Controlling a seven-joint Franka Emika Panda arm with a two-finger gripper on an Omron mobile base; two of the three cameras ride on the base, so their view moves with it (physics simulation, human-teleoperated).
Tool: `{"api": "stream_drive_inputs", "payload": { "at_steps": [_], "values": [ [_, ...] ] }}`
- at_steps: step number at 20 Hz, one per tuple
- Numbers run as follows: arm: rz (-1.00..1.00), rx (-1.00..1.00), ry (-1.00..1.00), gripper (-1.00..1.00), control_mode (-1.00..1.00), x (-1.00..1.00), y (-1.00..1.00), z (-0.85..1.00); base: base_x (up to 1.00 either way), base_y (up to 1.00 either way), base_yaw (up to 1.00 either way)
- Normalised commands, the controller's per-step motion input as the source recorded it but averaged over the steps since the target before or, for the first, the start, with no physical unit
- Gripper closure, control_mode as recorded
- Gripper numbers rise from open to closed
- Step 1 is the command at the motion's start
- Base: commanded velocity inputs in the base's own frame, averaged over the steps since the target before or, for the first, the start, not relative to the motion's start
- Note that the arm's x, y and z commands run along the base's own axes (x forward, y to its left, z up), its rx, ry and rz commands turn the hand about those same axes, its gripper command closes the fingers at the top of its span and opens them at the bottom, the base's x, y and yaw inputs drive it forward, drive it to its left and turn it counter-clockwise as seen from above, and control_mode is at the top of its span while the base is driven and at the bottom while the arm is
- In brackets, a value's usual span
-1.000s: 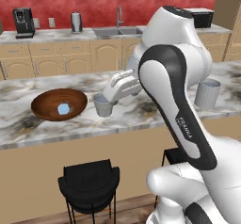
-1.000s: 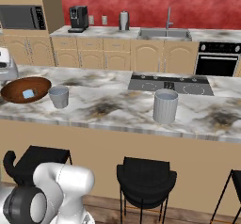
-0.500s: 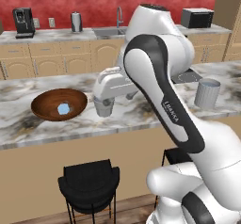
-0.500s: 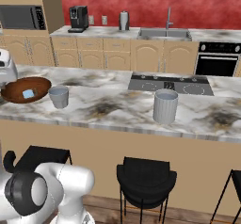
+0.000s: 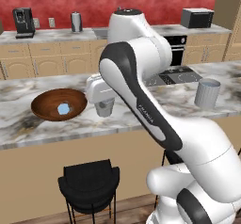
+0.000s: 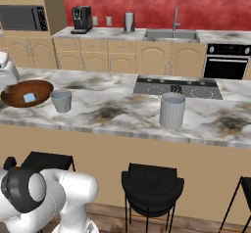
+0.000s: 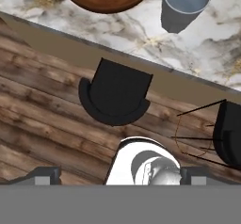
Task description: There are four ice cubes in the ice bowl. Place two ice cubes in each glass of water.
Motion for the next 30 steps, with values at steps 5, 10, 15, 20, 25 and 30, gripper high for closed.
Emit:
{"api": "stream_drive_inputs", "payload": {
  "at_steps": [5, 10, 15, 20, 25, 30],
  "values": [
    [-0.05, -0.02, 0.0, -1.0, -1.0, 0.48, 0.0, -0.25, 0.0, 0.0, 0.0],
    [-0.02, 0.0, 0.03, -1.0, -1.0, 0.34, 0.18, -0.11, 0.0, 0.0, 0.0],
    [0.0, -0.05, 0.01, -1.0, -1.0, 0.22, 0.4, -0.2, 0.0, 0.0, 0.0],
    [0.0, -0.09, 0.0, -1.0, -1.0, 0.33, 0.19, -0.27, 0.0, 0.0, 0.0],
    [-0.01, -0.07, 0.0, -1.0, -1.0, 0.46, 0.03, -0.27, 0.0, 0.0, 0.0],
    [-0.04, -0.02, 0.01, -1.0, -1.0, 0.39, 0.25, -0.11, 0.0, 0.0, 0.0]
  ]
}}
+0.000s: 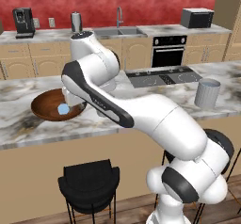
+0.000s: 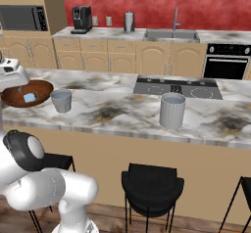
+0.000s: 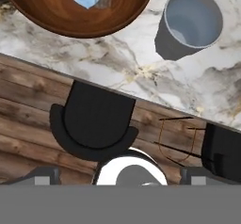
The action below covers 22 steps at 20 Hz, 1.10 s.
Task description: There are four ice cubes in the ice bowl. Place two ice cubes in each glass of water.
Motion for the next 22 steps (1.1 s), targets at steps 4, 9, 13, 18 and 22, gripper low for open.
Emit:
{"api": "stream_drive_inputs", "payload": {
  "at_steps": [4, 9, 13, 18, 22],
  "values": [
    [-0.07, 0.0, 0.03, -1.0, -1.0, 0.35, 0.37, -0.03, 0.0, 0.0, 0.0],
    [-0.04, -0.03, 0.02, -1.0, -1.0, 0.37, 0.25, -0.11, 0.0, 0.0, 0.0],
    [-0.03, -0.07, 0.0, -1.0, -1.0, 0.38, 0.17, -0.21, 0.0, 0.0, 0.0],
    [-0.02, -0.07, 0.01, -1.0, -1.0, 0.29, 0.08, -0.22, 0.0, 0.0, 0.0],
    [-0.04, -0.06, 0.05, -1.0, -1.0, 0.04, 0.0, -0.21, 0.0, 0.0, 0.0]
  ]
}}
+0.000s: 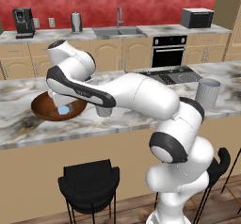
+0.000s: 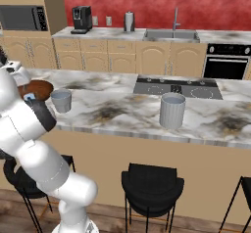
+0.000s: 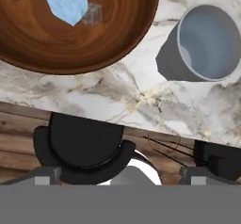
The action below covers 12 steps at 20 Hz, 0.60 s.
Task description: There are four ice cubes in the ice bowl. Place two ice cubes in each glass of water.
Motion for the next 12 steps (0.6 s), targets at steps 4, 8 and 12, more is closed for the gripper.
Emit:
{"api": "stream_drive_inputs", "payload": {
  "at_steps": [4, 8, 12],
  "values": [
    [-0.15, -0.01, 0.12, -1.0, -1.0, 0.0, 0.0, -0.07, 0.0, 0.0, 0.0],
    [-0.2, 0.0, 0.1, -1.0, -1.0, 0.0, 0.0, 0.0, 0.0, 0.0, 0.0],
    [-0.22, 0.0, 0.03, -1.0, -1.0, 0.11, 0.01, -0.03, 0.0, 0.0, 0.0]
  ]
}}
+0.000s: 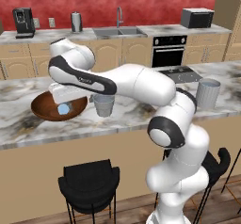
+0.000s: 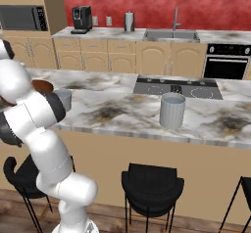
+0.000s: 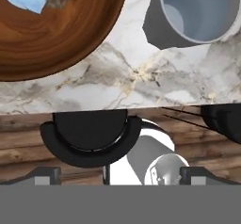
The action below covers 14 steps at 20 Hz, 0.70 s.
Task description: There are four ice cubes in the ice bowl. Place two ice cubes in each glass of water.
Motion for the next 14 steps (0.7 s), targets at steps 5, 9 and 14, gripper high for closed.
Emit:
{"api": "stream_drive_inputs", "payload": {
  "at_steps": [5, 9, 14],
  "values": [
    [-0.23, -0.02, 0.01, -1.0, -1.0, 0.18, 0.1, -0.11, 0.0, 0.0, 0.0],
    [-0.2, -0.05, 0.01, -1.0, -1.0, 0.17, 0.15, -0.16, 0.0, 0.0, 0.0],
    [-0.06, -0.04, 0.0, -1.0, -1.0, 0.2, 0.16, -0.22, 0.0, 0.0, 0.0]
  ]
}}
